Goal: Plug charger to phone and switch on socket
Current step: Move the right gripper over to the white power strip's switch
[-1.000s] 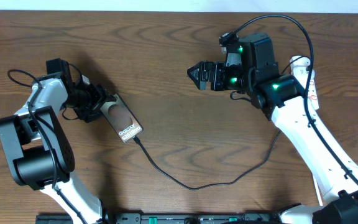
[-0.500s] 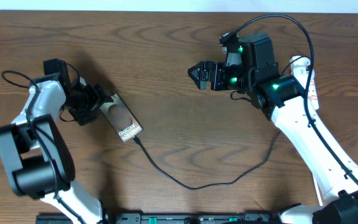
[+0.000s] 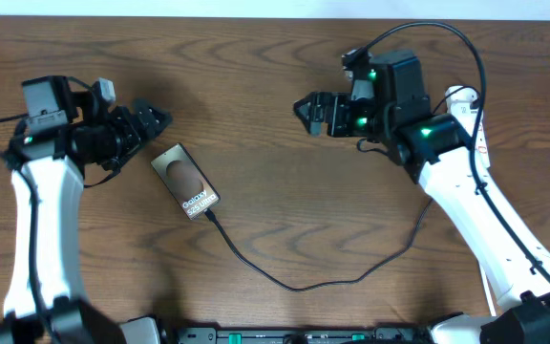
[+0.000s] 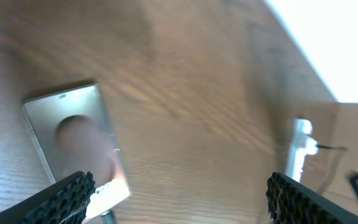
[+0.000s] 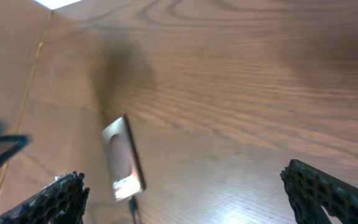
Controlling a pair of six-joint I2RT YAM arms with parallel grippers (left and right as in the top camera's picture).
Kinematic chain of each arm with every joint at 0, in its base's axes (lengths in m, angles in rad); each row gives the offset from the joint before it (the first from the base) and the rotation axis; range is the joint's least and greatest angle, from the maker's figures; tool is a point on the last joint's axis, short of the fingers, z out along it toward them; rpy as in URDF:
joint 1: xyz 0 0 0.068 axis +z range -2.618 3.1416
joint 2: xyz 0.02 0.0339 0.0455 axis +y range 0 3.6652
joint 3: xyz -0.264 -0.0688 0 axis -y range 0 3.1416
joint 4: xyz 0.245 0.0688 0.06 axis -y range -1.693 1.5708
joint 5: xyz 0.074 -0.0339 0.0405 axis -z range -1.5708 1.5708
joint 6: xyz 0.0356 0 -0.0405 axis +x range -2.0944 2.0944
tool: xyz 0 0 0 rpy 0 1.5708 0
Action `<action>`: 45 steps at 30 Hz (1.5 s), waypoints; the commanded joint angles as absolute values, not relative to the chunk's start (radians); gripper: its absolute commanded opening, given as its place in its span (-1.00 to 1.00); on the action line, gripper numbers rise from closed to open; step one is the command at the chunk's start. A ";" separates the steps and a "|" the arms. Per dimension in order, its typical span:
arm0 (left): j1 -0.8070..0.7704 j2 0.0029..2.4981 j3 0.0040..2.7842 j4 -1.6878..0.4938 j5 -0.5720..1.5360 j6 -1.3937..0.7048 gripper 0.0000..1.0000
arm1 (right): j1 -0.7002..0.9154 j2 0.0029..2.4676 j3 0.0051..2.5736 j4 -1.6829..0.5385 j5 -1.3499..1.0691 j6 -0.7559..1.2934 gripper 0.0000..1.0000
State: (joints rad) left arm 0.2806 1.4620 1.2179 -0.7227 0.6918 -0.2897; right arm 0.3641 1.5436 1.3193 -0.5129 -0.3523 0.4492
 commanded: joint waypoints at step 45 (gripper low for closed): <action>0.107 1.221 1.216 -0.670 0.665 -0.176 0.83 | -0.628 2.082 1.902 -1.361 -0.567 -0.235 0.98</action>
